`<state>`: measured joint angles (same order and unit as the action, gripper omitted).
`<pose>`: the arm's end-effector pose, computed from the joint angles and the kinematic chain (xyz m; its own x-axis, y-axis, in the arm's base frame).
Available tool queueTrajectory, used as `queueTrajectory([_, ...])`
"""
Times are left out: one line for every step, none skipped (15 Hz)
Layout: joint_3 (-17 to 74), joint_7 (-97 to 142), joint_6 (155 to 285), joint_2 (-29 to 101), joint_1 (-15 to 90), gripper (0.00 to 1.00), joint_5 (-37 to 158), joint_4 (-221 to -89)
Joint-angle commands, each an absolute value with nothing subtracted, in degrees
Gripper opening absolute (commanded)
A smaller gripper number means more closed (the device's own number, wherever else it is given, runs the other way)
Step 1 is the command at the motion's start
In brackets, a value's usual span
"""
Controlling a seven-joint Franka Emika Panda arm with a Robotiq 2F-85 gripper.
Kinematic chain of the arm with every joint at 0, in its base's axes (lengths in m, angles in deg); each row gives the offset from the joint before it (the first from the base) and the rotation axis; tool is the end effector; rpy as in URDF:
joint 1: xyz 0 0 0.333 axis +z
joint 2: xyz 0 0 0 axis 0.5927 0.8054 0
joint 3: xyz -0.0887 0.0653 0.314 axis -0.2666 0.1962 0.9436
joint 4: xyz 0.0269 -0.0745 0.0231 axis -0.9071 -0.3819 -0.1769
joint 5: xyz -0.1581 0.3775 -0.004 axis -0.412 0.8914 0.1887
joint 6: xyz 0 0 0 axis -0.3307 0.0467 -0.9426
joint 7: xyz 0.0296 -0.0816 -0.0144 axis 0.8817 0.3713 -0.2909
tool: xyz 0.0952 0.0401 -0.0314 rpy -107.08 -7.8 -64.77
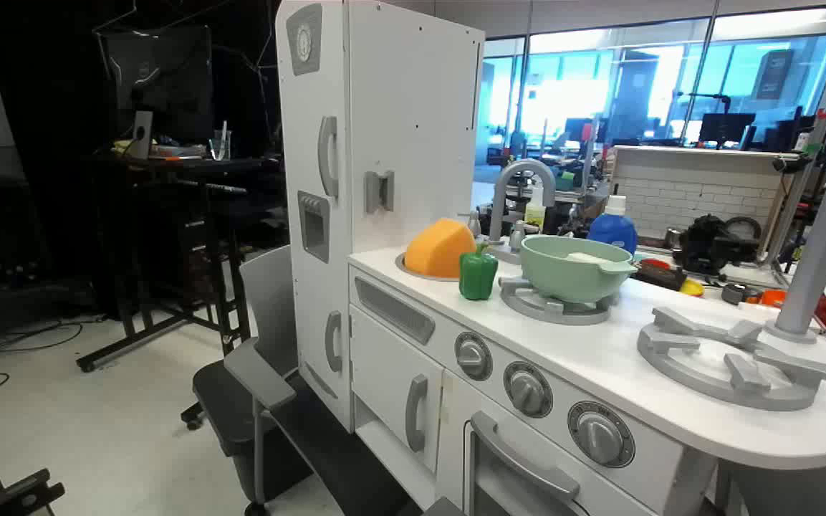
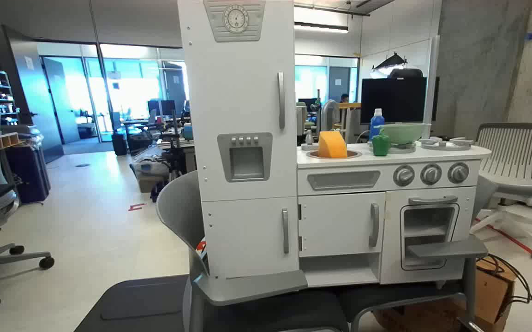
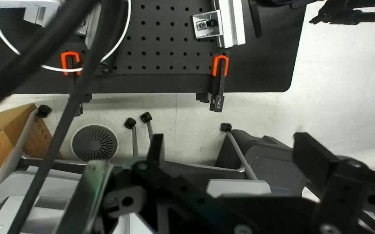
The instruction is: Open the cupboard and put the yellow and green object inside.
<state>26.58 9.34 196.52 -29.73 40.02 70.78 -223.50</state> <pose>0.2928 0.0012 0.4311 0.9948 0.1007 0.0121 0.1011 -0.9756 -0.1949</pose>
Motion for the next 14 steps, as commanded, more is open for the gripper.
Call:
queueTrajectory([27.0, 9.0, 196.2, -29.6, 39.5, 1.0, 71.1, -223.7])
queueTrajectory([27.0, 9.0, 196.2, -29.5, 39.5, 1.0, 71.1, -224.1])
queueTrajectory([27.0, 9.0, 196.2, -29.4, 39.5, 1.0, 71.1, -224.4])
queueTrajectory([27.0, 9.0, 196.2, -29.3, 39.5, 1.0, 71.1, -224.5])
queueTrajectory([27.3, 9.3, 197.1, -28.2, 39.5, 1.0, 71.0, -223.8])
queueTrajectory([27.7, 10.0, 198.1, -26.3, 39.4, 1.0, 71.0, -222.0])
queueTrajectory([27.9, 10.1, 198.9, -24.9, 39.4, 1.0, 70.9, -220.6])
queueTrajectory([28.1, 10.6, 199.8, -22.2, 39.3, 1.0, 70.8, -217.8])
queueTrajectory([28.2, 10.6, 200.8, -20.6, 39.3, 1.0, 70.8, -216.3])
queueTrajectory([28.5, 11.0, 202.1, -17.5, 39.5, 1.0, 70.9, -213.3])
queueTrajectory([28.8, 11.3, 203.2, -15.2, 39.6, 1.0, 70.8, -211.2])
queueTrajectory([29.2, 11.6, 204.8, -11.2, 39.8, 1.0, 70.8, -207.9])
queueTrajectory([30.1, 12.6, 206.1, -7.8, 40.1, 1.0, 70.8, -204.7])
queueTrajectory([30.8, 13.1, 207.2, -4.9, 40.2, 1.0, 70.6, -202.3])
